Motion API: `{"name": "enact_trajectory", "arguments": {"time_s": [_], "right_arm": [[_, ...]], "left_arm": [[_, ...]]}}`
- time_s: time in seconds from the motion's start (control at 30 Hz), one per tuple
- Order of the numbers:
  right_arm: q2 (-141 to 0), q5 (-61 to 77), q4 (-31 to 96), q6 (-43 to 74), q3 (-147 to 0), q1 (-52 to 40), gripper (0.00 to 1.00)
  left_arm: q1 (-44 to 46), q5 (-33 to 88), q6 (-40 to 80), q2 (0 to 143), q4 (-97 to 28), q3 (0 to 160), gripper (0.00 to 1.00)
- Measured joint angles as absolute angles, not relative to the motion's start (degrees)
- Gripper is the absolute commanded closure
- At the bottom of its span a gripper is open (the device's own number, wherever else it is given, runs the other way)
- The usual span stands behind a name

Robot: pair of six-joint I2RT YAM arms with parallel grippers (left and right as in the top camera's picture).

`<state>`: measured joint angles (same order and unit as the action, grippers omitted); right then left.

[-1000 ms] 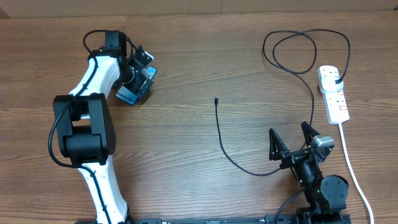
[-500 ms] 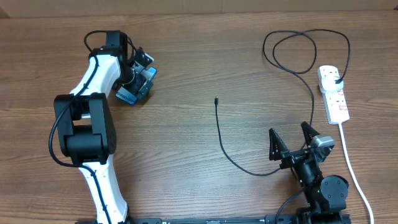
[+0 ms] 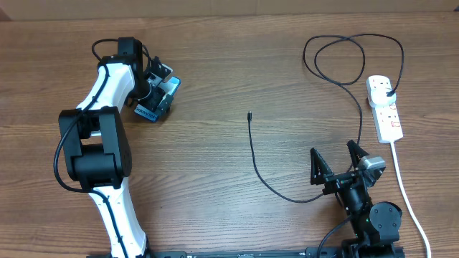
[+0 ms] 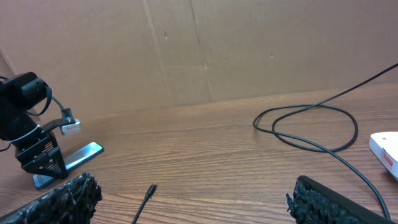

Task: Plug charger to phone and switch on socket
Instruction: 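Close the left gripper on the phone's edge and grip it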

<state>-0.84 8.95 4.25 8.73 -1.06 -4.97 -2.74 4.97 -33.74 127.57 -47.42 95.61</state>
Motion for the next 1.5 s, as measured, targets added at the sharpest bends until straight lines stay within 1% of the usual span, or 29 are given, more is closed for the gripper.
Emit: {"name": "enact_trajectory", "arguments": {"time_s": [0.17, 0.43, 0.8, 0.93, 1.13, 1.5], "right_arm": [[-0.84, 8.97, 4.29, 8.75, -1.06, -4.97, 0.00], [-0.84, 8.95, 4.27, 8.73, -1.06, -4.97, 0.00], [-0.84, 8.95, 4.27, 8.75, -1.06, -4.97, 0.00], [-0.84, 8.95, 4.29, 8.71, -1.06, -4.97, 0.00], [-0.84, 8.99, 4.25, 8.75, -1.06, -4.97, 0.00], [-0.84, 8.97, 4.27, 8.73, -1.06, -4.97, 0.00]], "left_arm": [[-2.72, 4.97, -31.51, 127.66, -44.58, 95.61, 0.00], [-2.72, 5.91, -30.30, 127.83, -44.05, 95.61, 0.00], [-2.72, 7.09, -30.06, 128.11, -43.68, 95.61, 0.04], [-2.72, 7.11, -29.89, 128.25, -43.66, 95.66, 0.09], [-2.72, 7.09, -29.71, 128.38, -43.99, 95.96, 0.19], [-2.72, 6.85, -29.71, 128.40, -45.23, 96.27, 0.22]]}}
